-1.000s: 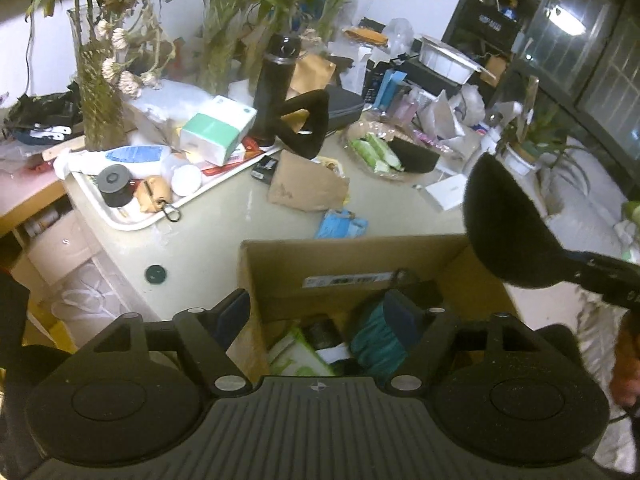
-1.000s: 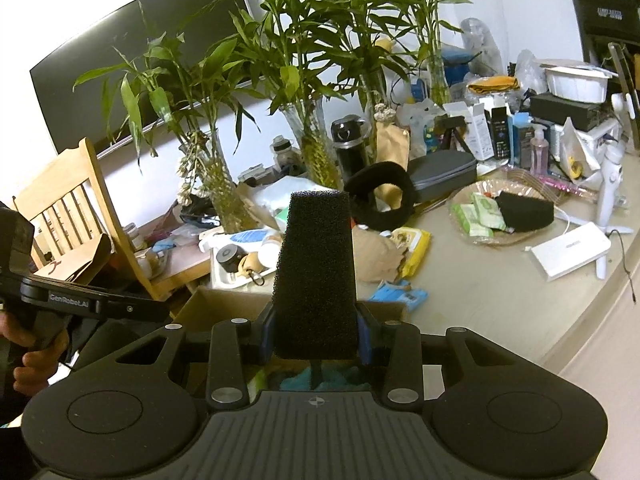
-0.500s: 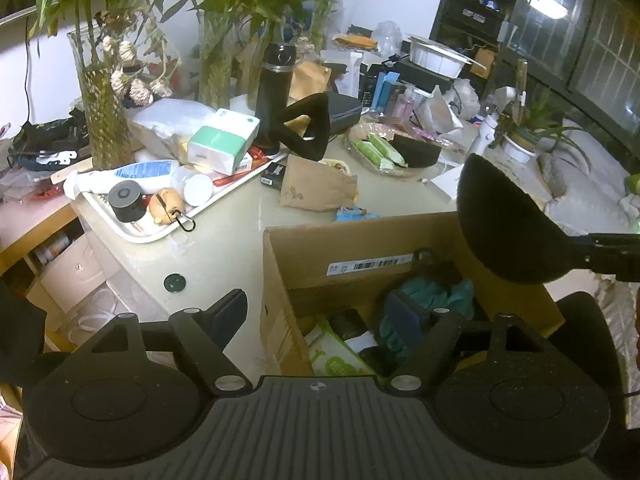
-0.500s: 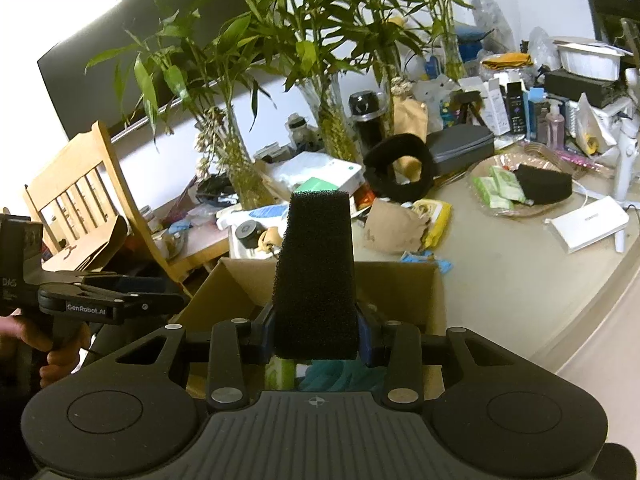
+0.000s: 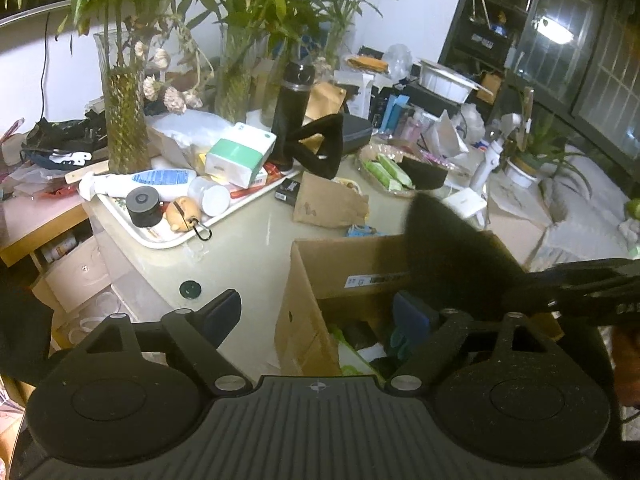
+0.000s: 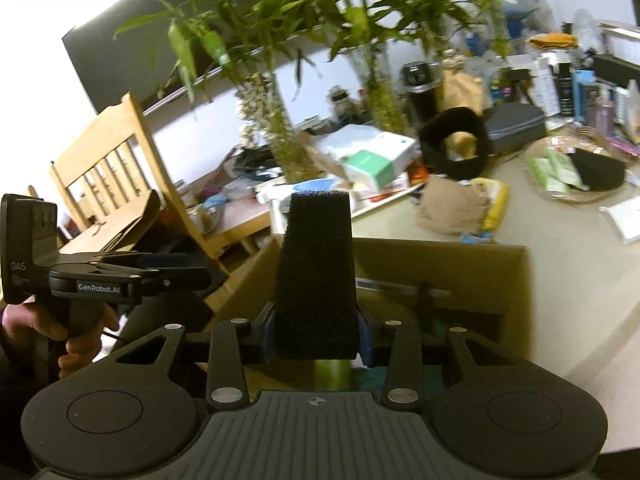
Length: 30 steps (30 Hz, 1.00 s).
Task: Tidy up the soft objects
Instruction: 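Release the wet-wipes pack into the box with the left gripper while the right drops the black sponge in, then withdraw both grippers from the box back toward the desk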
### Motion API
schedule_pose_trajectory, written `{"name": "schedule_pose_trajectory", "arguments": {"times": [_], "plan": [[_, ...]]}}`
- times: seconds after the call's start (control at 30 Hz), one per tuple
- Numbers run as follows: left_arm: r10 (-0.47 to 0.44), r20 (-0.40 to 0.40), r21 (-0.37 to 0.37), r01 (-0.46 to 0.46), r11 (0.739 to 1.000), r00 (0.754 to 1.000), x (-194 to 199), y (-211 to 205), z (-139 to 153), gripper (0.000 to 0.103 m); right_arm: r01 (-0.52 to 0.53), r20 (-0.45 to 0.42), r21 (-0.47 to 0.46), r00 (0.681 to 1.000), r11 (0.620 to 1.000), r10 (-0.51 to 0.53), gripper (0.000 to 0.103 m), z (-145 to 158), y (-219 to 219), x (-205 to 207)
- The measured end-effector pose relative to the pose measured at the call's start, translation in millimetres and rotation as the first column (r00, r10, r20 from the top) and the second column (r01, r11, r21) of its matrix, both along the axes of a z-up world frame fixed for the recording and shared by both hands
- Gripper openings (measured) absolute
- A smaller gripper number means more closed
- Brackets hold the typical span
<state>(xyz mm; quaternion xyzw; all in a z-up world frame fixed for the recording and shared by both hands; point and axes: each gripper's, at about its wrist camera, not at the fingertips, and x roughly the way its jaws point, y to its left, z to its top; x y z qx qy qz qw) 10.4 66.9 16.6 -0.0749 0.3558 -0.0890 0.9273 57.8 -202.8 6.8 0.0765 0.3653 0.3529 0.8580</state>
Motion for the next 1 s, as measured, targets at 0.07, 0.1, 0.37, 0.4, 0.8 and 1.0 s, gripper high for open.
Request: {"name": "schedule_pose_trajectory", "arguments": {"times": [0.07,0.1,0.37,0.4,0.8,1.0], "plan": [[0.001,0.005,0.002,-0.001,1.0,1.0,-1.1,1.0,0.9,0.084,-0.028,-0.007,0.002,1.0,1.0,0.029,0.049,-1.5,13.3,3.0],[0.001,0.005,0.003,-0.001,1.0,1.0,-1.2,1.0,0.9,0.084,-0.049,-0.014,0.011,0.999,0.999,0.049,0.054,-2.5,19.6,4.2],[-0.01,-0.007,0.026,0.01,1.0,1.0,-0.3,1.6,-3.6,0.085,-0.107,-0.022,-0.007,0.994,0.994,0.106,0.094,-9.9,33.2,3.2],[-0.013,-0.01,0.028,0.013,1.0,1.0,0.0,1.3,-4.1,0.085,-0.105,-0.018,-0.013,0.994,0.994,0.105,0.097,-9.9,31.3,2.1],[-0.051,-0.034,0.046,0.053,0.998,0.998,9.2,-8.4,-11.3,0.085,-0.008,0.046,-0.088,0.999,0.996,0.012,0.103,-7.7,-4.7,-7.1],[-0.071,-0.049,0.049,0.073,0.996,0.996,18.6,-13.1,-18.7,0.085,0.058,0.066,-0.098,0.996,0.994,-0.052,0.103,-5.4,-24.5,-1.6]]}}
